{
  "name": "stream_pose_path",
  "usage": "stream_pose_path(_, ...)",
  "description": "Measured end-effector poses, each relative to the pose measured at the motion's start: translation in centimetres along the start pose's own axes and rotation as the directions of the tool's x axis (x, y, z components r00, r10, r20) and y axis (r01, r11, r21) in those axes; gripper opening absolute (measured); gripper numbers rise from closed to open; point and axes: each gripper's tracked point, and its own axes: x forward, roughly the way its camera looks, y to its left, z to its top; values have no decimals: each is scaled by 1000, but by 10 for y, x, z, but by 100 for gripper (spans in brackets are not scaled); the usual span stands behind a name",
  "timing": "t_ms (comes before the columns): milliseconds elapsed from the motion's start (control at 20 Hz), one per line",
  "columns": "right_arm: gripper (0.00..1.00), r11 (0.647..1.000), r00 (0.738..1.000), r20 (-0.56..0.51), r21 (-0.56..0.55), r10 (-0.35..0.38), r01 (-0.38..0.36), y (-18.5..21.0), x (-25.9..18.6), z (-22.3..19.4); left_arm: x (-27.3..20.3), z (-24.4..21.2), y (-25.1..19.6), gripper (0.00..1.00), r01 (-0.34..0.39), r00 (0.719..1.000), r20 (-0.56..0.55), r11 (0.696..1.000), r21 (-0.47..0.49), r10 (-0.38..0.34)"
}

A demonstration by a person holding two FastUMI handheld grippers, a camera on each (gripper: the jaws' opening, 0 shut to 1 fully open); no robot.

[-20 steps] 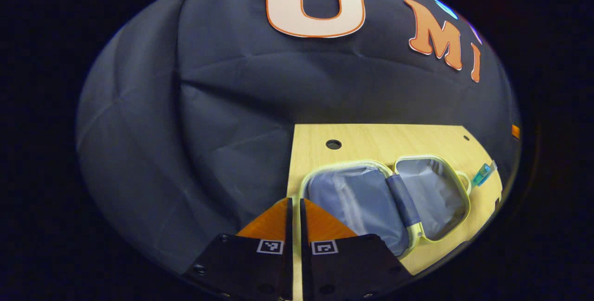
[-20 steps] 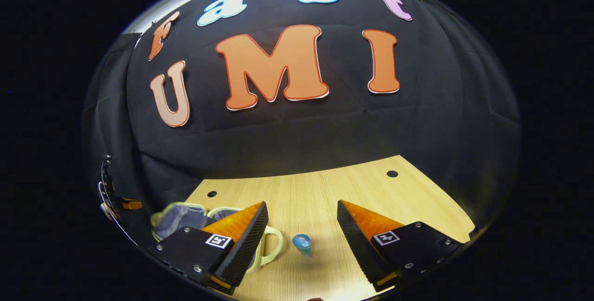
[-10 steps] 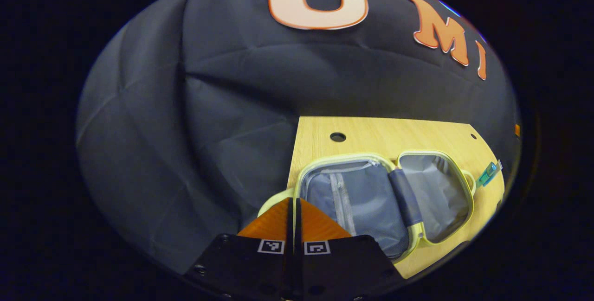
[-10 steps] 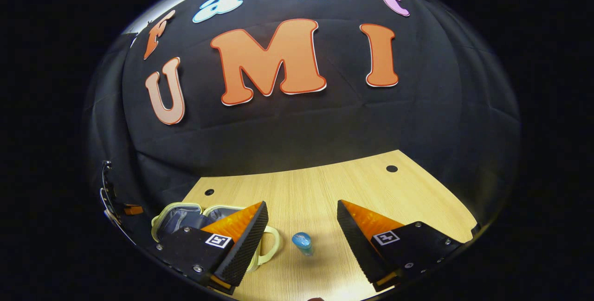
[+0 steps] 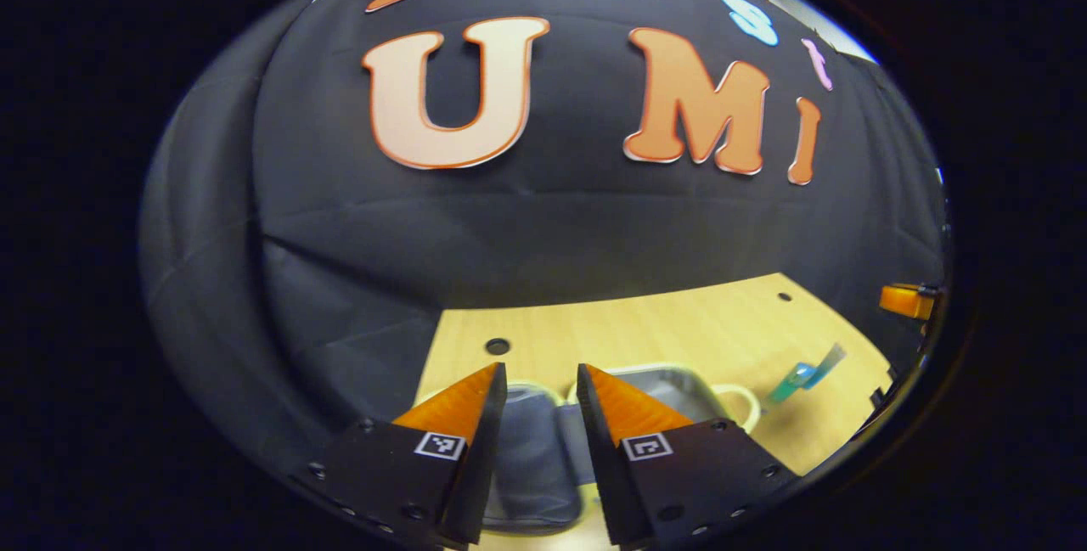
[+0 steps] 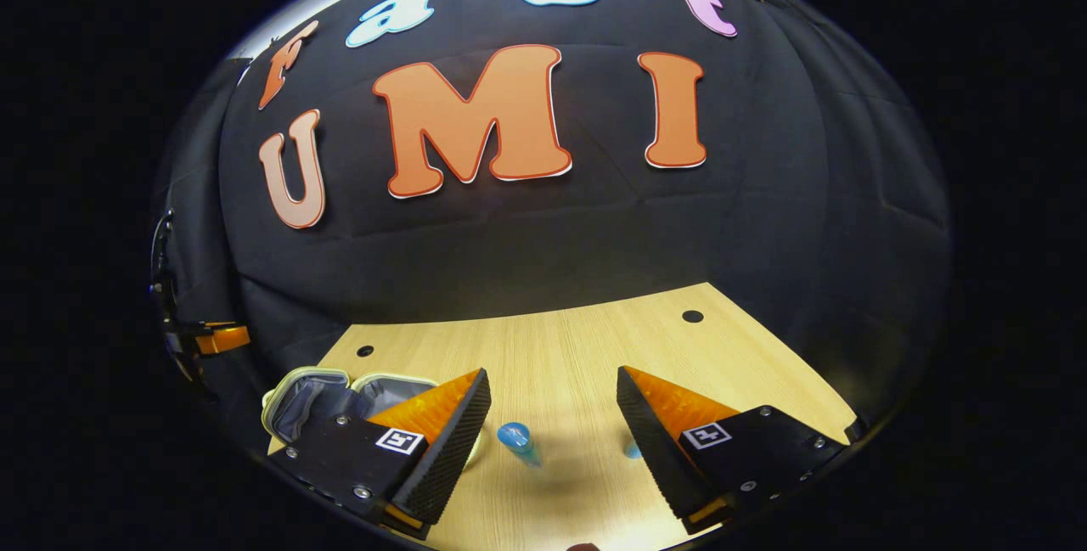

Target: First open the suitcase, pack the skin care products into it, and then close the suitcase.

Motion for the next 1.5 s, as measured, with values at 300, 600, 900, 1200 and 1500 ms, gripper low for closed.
stream_pose_path(300, 95, 1000, 1000, -19, -23, 18, -19, -37, 5, -1, 5, 14, -110, 98, 15, 996, 93, 1000, 0, -15)
stream_pose_path(600, 95, 997, 997, -56, -52, 61, -64, -76, 17, -9, 19, -17, -232, 99, 76, 993, 87, 997, -20, -74)
stream_pose_path(900, 95, 989, 987, -118, -89, 110, -121, -106, 30, -37, 45, -66, -325, 99, 119, 993, 1, 993, 6, -119)
stream_pose_path(1200, 95, 987, 977, -179, -91, 115, -133, -134, 33, -65, 91, -106, -379, 99, 119, 993, -16, 992, 51, -118)
stream_pose_path(1500, 95, 987, 973, -209, -103, 100, -124, -159, 33, -78, 132, -163, -383, 99, 88, 994, -72, 995, 41, -85)
